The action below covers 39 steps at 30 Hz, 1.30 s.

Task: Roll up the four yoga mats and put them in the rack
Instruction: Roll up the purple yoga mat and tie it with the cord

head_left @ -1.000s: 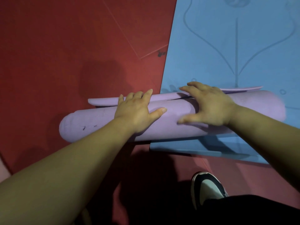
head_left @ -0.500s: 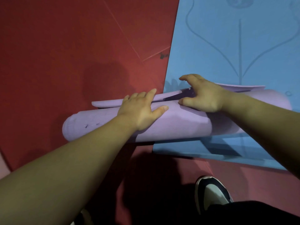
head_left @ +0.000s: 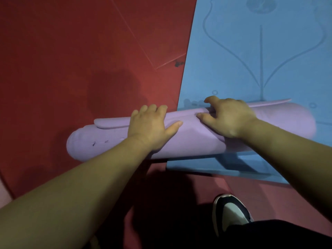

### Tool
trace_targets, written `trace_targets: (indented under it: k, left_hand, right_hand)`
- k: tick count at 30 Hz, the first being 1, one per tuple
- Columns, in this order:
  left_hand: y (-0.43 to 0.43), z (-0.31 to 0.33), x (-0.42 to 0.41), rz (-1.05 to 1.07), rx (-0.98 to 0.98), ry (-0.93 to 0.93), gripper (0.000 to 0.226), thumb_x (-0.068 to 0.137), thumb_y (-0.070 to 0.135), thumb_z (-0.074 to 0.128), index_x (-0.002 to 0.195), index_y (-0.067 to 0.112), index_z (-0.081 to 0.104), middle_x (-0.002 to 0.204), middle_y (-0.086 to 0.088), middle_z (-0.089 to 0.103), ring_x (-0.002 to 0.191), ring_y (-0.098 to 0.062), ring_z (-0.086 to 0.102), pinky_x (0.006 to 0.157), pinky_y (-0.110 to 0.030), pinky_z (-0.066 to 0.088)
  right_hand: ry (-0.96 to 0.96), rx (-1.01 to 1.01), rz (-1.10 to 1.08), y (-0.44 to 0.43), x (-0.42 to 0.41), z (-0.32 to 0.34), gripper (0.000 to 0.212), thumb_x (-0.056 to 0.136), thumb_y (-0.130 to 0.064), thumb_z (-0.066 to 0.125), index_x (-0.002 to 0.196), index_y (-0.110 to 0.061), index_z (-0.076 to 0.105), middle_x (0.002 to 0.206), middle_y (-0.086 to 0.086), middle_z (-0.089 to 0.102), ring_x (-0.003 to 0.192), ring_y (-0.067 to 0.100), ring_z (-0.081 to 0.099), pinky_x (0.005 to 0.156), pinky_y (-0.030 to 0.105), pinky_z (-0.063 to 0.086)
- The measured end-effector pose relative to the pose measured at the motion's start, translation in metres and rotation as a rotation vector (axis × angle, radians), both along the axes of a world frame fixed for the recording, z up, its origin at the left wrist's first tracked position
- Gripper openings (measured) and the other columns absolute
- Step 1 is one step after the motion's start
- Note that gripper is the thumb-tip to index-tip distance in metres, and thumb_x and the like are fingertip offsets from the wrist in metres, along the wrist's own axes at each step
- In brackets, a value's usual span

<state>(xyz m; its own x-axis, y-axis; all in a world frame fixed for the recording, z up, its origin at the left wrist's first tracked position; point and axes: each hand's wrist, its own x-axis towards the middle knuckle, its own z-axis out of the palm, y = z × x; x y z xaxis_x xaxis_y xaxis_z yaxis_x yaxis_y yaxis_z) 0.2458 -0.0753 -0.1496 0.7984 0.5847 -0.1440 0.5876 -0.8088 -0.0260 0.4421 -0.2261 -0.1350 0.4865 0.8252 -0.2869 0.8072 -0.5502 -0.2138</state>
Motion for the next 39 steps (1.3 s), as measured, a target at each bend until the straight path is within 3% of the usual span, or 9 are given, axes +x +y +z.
trace_targets:
  k: [7, 12, 18, 21, 25, 29, 32, 37, 39]
  left_hand:
    - [-0.01, -0.008, -0.013, -0.081, 0.026, -0.148, 0.077, 0.086, 0.08, 0.03, 0.129, 0.026, 0.066, 0.103, -0.009, 0.059, 0.089, -0.034, 0.054, 0.076, -0.043, 0.04]
    - [-0.012, -0.008, -0.013, -0.155, -0.101, -0.192, 0.075, 0.089, 0.072, 0.038, 0.121, 0.011, 0.069, 0.123, -0.01, 0.064, 0.102, -0.037, 0.063, 0.085, -0.046, 0.051]
    - [-0.038, 0.007, -0.015, -0.041, -0.101, -0.022, 0.072, 0.088, 0.072, 0.019, 0.146, 0.039, 0.043, 0.125, -0.004, 0.052, 0.11, -0.034, 0.051, 0.094, -0.046, 0.038]
    - [-0.062, 0.014, 0.005, 0.046, -0.17, 0.045, 0.072, 0.089, 0.077, 0.019, 0.14, 0.031, 0.041, 0.133, -0.005, 0.045, 0.123, -0.035, 0.043, 0.11, -0.06, 0.027]
    - [-0.098, 0.015, 0.037, -0.087, -0.225, 0.004, 0.08, 0.087, 0.08, 0.025, 0.146, 0.028, 0.033, 0.15, -0.002, 0.04, 0.138, -0.037, 0.035, 0.117, -0.066, 0.015]
    - [-0.114, 0.019, 0.068, -0.218, -0.27, 0.094, 0.088, 0.083, 0.084, 0.041, 0.156, 0.046, 0.01, 0.155, -0.006, 0.028, 0.14, -0.037, 0.03, 0.115, -0.059, 0.021]
    - [-0.119, 0.02, 0.086, -0.237, -0.259, 0.067, 0.091, 0.076, 0.085, 0.051, 0.15, 0.041, 0.02, 0.137, -0.006, 0.038, 0.128, -0.032, 0.042, 0.105, -0.05, 0.033]
    - [-0.124, 0.019, 0.104, -0.249, -0.289, 0.217, 0.11, 0.07, 0.092, 0.049, 0.153, 0.052, -0.011, 0.165, -0.01, 0.017, 0.144, -0.037, 0.03, 0.113, -0.058, 0.025]
    - [-0.124, 0.023, 0.107, -0.242, -0.298, 0.227, 0.118, 0.065, 0.092, 0.055, 0.154, 0.051, -0.012, 0.163, -0.011, 0.023, 0.141, -0.037, 0.034, 0.112, -0.058, 0.028]
  right_hand:
    - [-0.079, 0.207, -0.038, -0.019, -0.012, -0.009, 0.067, 0.086, -0.073, 0.04, 0.129, -0.024, 0.058, 0.095, 0.003, 0.073, 0.102, 0.03, 0.062, 0.089, 0.044, 0.05]
    - [-0.114, 0.272, -0.108, -0.027, -0.016, -0.01, 0.059, 0.089, -0.064, 0.037, 0.116, -0.022, 0.067, 0.091, 0.003, 0.073, 0.098, 0.033, 0.062, 0.09, 0.044, 0.044]
    - [-0.209, 0.08, -0.418, -0.065, -0.005, -0.008, 0.055, 0.092, -0.069, 0.033, 0.115, -0.034, 0.07, 0.128, 0.002, 0.064, 0.127, 0.032, 0.048, 0.11, 0.062, 0.027]
    - [-0.194, 0.142, -0.416, -0.074, -0.009, -0.012, 0.056, 0.091, -0.067, 0.034, 0.117, -0.036, 0.071, 0.137, 0.006, 0.061, 0.131, 0.032, 0.048, 0.111, 0.057, 0.028]
    - [-0.194, 0.124, -0.534, -0.088, 0.008, -0.007, 0.059, 0.089, -0.072, 0.039, 0.125, -0.035, 0.068, 0.149, 0.014, 0.05, 0.136, 0.039, 0.042, 0.115, 0.058, 0.024]
    - [-0.028, 0.032, -0.852, -0.121, 0.033, 0.0, 0.074, 0.083, -0.084, 0.043, 0.144, -0.042, 0.048, 0.16, 0.017, 0.028, 0.143, 0.045, 0.028, 0.117, 0.062, 0.019]
    - [0.138, 0.147, -0.89, -0.135, 0.044, 0.004, 0.084, 0.081, -0.082, 0.052, 0.149, -0.034, 0.043, 0.145, 0.02, 0.049, 0.131, 0.042, 0.048, 0.108, 0.05, 0.04]
    - [0.297, 0.263, -0.91, -0.14, 0.064, 0.011, 0.083, 0.08, -0.066, 0.071, 0.149, -0.025, 0.049, 0.148, 0.002, 0.055, 0.137, 0.027, 0.049, 0.112, 0.038, 0.038]
    - [0.355, 0.35, -0.946, -0.142, 0.066, 0.015, 0.08, 0.079, -0.058, 0.076, 0.147, -0.023, 0.052, 0.148, 0.0, 0.056, 0.136, 0.022, 0.051, 0.113, 0.035, 0.038]
